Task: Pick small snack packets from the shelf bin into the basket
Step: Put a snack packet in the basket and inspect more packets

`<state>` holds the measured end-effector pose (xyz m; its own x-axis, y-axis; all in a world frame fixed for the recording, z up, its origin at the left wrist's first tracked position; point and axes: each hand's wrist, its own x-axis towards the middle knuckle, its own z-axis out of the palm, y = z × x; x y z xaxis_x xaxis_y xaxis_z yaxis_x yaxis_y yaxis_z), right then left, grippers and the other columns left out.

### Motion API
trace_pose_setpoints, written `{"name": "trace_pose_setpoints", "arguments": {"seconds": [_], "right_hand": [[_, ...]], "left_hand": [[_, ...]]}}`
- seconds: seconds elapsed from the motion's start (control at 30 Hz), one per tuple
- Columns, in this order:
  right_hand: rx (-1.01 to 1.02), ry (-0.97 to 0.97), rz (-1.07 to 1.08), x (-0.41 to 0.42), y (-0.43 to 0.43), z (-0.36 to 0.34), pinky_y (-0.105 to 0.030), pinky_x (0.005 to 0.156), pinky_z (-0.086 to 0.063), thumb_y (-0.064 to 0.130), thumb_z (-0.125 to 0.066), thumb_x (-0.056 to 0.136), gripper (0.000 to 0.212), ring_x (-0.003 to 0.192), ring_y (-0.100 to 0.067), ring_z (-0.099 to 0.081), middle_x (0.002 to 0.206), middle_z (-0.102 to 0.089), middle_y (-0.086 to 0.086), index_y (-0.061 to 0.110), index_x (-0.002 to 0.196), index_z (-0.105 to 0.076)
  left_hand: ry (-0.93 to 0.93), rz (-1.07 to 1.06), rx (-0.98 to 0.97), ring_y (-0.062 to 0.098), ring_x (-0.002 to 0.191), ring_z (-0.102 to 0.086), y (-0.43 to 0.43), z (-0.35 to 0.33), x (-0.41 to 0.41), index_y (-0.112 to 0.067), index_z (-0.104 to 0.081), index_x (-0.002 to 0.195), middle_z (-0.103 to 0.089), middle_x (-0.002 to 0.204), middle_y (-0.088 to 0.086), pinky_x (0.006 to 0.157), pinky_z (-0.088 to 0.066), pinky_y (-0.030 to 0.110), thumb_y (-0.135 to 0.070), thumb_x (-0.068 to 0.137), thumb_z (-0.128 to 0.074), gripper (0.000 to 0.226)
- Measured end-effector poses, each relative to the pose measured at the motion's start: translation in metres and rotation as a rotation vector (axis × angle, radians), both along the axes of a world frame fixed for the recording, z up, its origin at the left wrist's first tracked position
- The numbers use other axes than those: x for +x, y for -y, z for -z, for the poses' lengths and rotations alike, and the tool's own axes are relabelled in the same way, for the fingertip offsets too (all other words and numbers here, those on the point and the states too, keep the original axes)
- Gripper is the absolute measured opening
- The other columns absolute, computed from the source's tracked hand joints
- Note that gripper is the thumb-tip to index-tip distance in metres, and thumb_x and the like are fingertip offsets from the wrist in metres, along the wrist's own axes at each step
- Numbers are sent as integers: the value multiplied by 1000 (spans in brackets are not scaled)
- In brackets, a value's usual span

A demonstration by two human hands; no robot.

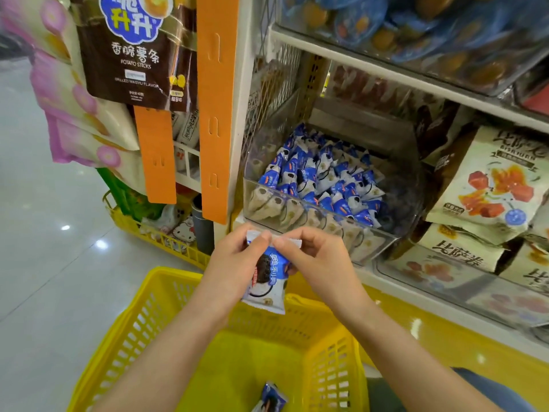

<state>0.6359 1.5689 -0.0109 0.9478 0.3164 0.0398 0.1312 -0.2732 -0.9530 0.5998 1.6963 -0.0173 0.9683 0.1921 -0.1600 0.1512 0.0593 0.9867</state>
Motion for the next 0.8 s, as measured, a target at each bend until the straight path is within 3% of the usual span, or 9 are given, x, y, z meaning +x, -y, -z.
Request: {"name": "trace_pose_setpoints", "arguments": {"seconds": [0.07, 0.2, 0.27, 0.37, 0.5, 0.6, 0.7, 0.8], "right_hand": [[-56, 107, -3, -4, 3, 3, -26, 57, -52, 19, -70, 81, 15, 59, -5, -58, 67, -65, 7, 27, 70, -63], [-273, 435, -62, -5, 9, 3, -9, 59, -40, 22, -70, 80, 9, 70, 1, -54, 72, -58, 12, 24, 74, -64], [-315, 482, -47, -5, 11, 3, -8, 60, -38, 25, -70, 80, 7, 71, 2, -53, 70, -57, 15, 24, 75, -65], [-232, 348, 22, -4, 11, 1, -9, 59, -42, 22, -70, 80, 12, 65, 0, -58, 66, -64, 14, 28, 70, -66], [96, -71, 44, -1, 10, -6, -16, 53, -52, 11, -70, 80, 10, 57, -5, -63, 63, -68, 6, 18, 72, -68], [137, -114, 43, -1, 9, -6, -13, 52, -50, 9, -69, 79, 10, 56, -2, -61, 62, -67, 7, 15, 72, -67], [-61, 193, 19, -5, 12, -7, -9, 57, -45, 15, -71, 78, 12, 62, 3, -59, 65, -66, 13, 23, 70, -67], [-312, 577, -91, -7, 16, -7, -14, 63, -43, 19, -69, 81, 4, 71, -1, -53, 73, -59, 14, 18, 78, -67]], "left_hand": [[-30, 5, -43, 19, 66, -66, 0, 1, -1, 1, -56, 86, -66, 83, 23, 55, -49, 26, -22, 93, -52, 24], [-67, 27, -61, 30, 72, -60, 0, 3, -3, -6, -61, 84, -62, 87, 32, 65, -43, 38, -25, 93, -52, 23], [-72, 47, -60, 25, 70, -61, 0, 3, -5, -17, -63, 77, -66, 79, 21, 62, -43, 34, -28, 93, -52, 23], [-86, 86, -85, 15, 71, -68, 0, 5, -5, -17, -65, 86, -72, 81, 6, 62, -50, 27, -30, 91, -53, 18], [-73, 78, -61, 15, 76, -69, -1, 5, -6, -14, -62, 96, -72, 87, 9, 61, -53, 25, -22, 88, -58, 12], [-16, 66, -60, 10, 69, -68, 1, 3, -8, -22, -63, 81, -71, 76, 3, 53, -51, 20, -20, 89, -58, 10], [15, 48, -22, 5, 57, -64, 2, 3, -9, -28, -58, 62, -64, 61, -4, 45, -45, 15, -23, 89, -57, 28], [-31, 34, -50, 4, 53, -60, 2, 4, -10, -23, -57, 67, -62, 59, -3, 43, -43, 13, -24, 89, -57, 22]]}}
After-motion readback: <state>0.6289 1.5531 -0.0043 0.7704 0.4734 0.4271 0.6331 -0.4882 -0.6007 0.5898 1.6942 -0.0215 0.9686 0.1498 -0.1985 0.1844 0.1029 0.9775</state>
